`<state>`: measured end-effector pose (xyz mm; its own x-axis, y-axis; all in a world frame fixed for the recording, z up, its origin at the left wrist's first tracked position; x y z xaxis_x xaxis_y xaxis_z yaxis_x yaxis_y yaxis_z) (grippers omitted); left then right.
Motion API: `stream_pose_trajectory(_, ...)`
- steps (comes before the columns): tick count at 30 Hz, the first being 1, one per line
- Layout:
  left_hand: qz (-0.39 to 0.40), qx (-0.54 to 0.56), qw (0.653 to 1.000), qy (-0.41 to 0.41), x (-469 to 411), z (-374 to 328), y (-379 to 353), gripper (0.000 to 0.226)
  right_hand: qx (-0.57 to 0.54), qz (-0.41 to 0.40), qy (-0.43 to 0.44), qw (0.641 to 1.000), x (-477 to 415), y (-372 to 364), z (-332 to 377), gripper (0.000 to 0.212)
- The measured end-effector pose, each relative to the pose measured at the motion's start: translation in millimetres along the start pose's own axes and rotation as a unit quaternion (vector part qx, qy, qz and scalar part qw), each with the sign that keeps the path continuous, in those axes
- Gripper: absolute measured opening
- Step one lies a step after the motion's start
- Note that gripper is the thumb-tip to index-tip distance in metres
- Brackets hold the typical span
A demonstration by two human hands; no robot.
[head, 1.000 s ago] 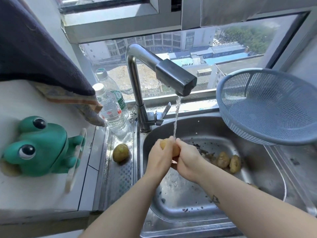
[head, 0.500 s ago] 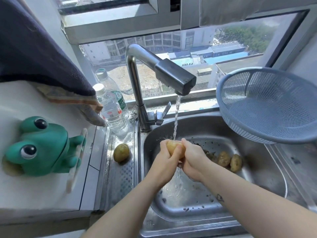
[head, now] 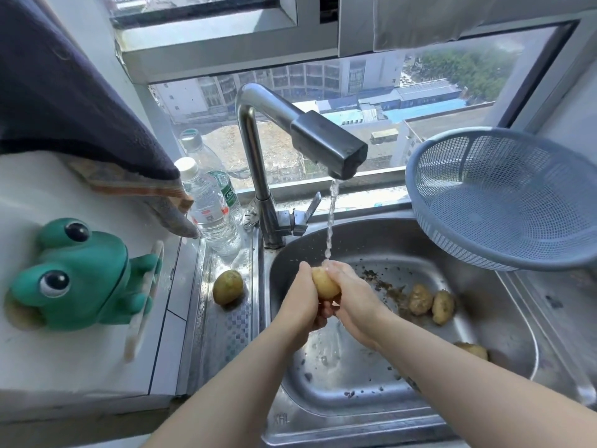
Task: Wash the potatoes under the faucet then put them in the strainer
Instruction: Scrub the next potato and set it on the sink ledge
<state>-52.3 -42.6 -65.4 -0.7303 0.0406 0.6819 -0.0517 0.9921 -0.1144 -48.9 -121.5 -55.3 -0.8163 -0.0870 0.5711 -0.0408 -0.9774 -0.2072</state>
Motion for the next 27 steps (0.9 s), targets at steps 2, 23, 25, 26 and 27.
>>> stream_pose_trajectory(2,0.030,-0.065,0.996,-0.062,4,-4,-4,0.056,-0.015,0.000,0.010,1.000,-1,2,3,0.028)
stream_pose_trajectory(23,0.078,0.237,0.960,0.125,9,3,-15,0.031,0.447,0.053,0.280,0.848,20,6,21,0.065)
stream_pose_trajectory(25,0.090,0.267,0.951,0.128,8,0,-16,0.038,0.457,0.062,0.275,0.843,19,9,23,0.069)
stream_pose_trajectory(26,0.095,0.269,0.951,0.116,8,-2,-16,0.044,0.464,0.063,0.271,0.841,18,11,23,0.071)
stream_pose_trajectory(27,0.099,0.267,0.954,0.097,8,-3,-16,0.048,0.469,0.063,0.264,0.841,16,12,23,0.072)
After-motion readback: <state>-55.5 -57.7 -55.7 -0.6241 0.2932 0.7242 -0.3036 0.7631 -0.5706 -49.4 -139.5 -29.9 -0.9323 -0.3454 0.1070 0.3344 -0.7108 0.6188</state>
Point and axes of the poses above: each hand's wrist, its own x-axis away from the middle knuckle, its own y-axis out of the back of the hand, z = x × y, the point moved 7 cm from there along -x, towards the middle knuckle, and after that the axes turned 3 degrees about x, right-handed, at the moved point
